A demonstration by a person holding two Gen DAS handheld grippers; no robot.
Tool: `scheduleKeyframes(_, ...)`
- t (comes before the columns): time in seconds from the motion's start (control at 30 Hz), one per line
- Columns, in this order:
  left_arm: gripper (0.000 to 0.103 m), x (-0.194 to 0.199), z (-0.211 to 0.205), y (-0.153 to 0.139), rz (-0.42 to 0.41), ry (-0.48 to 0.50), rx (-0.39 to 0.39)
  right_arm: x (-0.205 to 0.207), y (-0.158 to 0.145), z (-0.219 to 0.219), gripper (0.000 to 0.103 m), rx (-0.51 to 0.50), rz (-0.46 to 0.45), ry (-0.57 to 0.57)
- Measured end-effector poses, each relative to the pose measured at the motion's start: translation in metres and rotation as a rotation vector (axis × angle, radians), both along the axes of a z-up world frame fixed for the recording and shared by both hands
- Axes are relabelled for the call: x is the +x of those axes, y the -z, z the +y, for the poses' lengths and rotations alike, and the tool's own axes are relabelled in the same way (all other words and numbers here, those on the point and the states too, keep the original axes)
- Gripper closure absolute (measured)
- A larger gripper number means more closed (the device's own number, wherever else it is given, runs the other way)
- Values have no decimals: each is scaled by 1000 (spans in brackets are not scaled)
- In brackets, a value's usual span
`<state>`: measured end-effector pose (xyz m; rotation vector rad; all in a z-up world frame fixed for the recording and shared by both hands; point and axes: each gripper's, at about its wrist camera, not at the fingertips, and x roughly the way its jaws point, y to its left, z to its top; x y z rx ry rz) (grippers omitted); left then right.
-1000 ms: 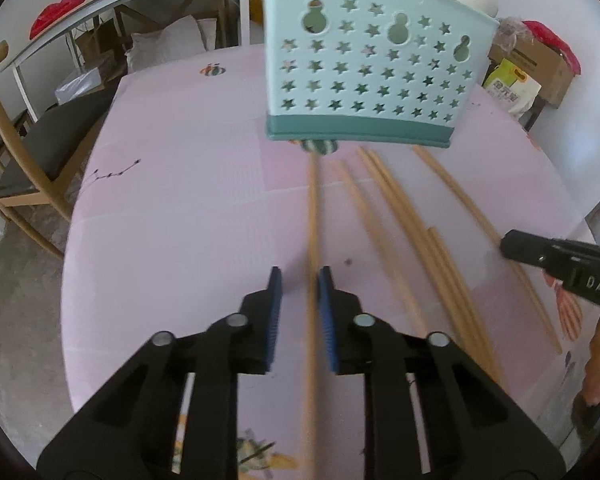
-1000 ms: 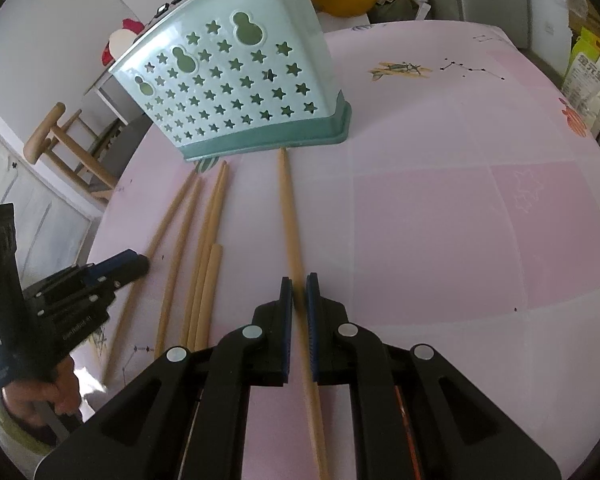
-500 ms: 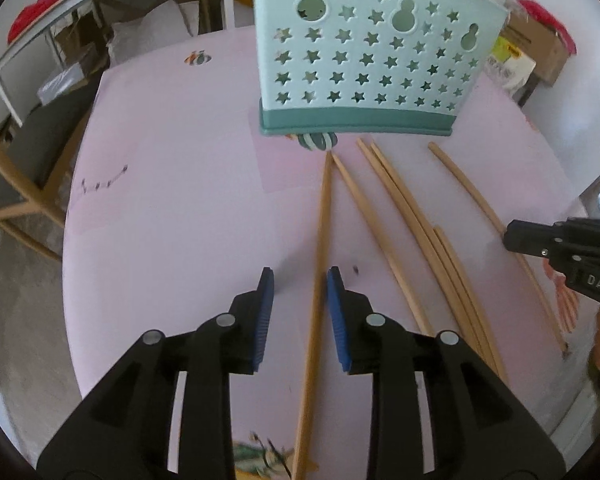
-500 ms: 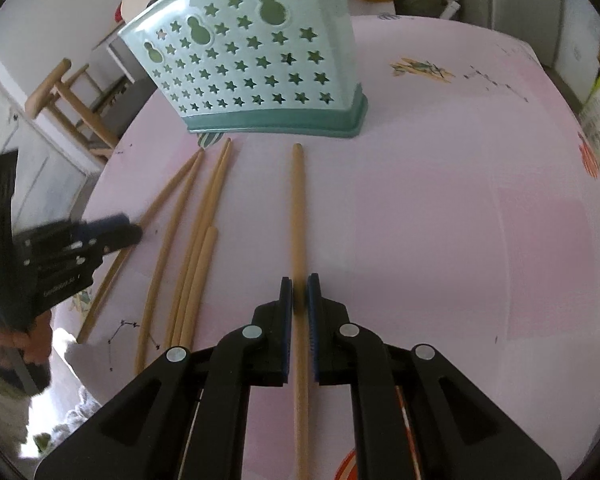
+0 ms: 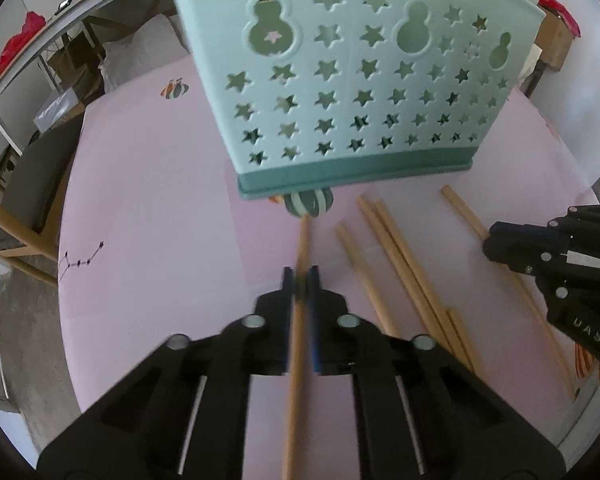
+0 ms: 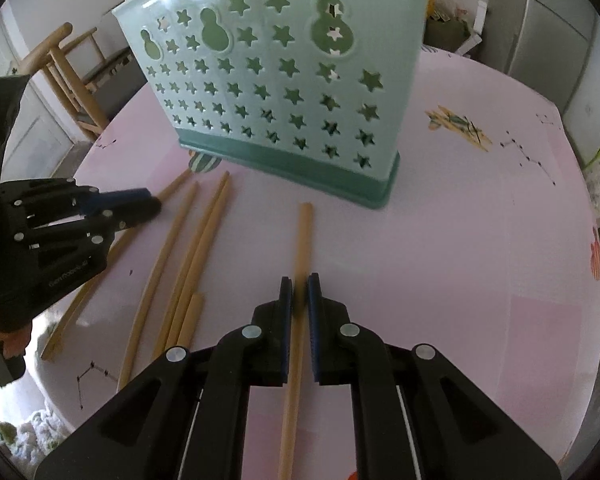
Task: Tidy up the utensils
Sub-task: 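Close the left tool on another wooden chopstick, then drop the left tool's chopstick into the holder while the right tool lifts its chopstick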
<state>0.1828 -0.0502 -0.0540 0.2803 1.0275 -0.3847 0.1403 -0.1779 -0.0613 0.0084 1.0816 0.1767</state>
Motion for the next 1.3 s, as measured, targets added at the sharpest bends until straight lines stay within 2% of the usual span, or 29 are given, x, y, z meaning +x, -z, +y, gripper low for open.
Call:
scheduleKeyframes(0.07, 99, -1, -2, 1, -11, -5, -6, 2, 0, 0, 96, 6, -2, 4)
scheduleKeyframes(0.17, 99, -2, 1, -6, -13, -18, -61, 1, -6, -8, 96, 59, -14, 31)
scheduleKeyframes(0.33, 99, -22, 21, -45, -84, -38, -162, -14, -38, -24, 96, 140, -97, 64)
scheduleKeyframes(0.5, 99, -46, 47, -108, -204, -48, -282, -34, -89, -41, 96, 233, -224, 93)
scheduleKeyframes(0.6, 99, -58, 63, -156, -287, -58, -383, -44, -118, -48, 96, 261, -305, 103)
scheduleKeyframes(0.67, 99, -63, 67, -183, -347, -58, -420, -49, -132, -53, 96, 274, -346, 107)
scheduleKeyframes(0.8, 99, -72, 69, -237, -465, -22, -502, -58, -152, -58, 96, 281, -408, 118)
scheduleKeyframes(0.97, 99, -64, 53, -283, -568, 23, -549, -61, -162, -61, 96, 290, -436, 128)
scheduleKeyframes(1.13, 99, -50, 28, -302, -659, 29, -572, -63, -163, -63, 96, 295, -439, 132)
scheduleKeyframes(1.3, 99, -20, 5, -277, -664, 6, -579, -65, -165, -65, 96, 307, -446, 135)
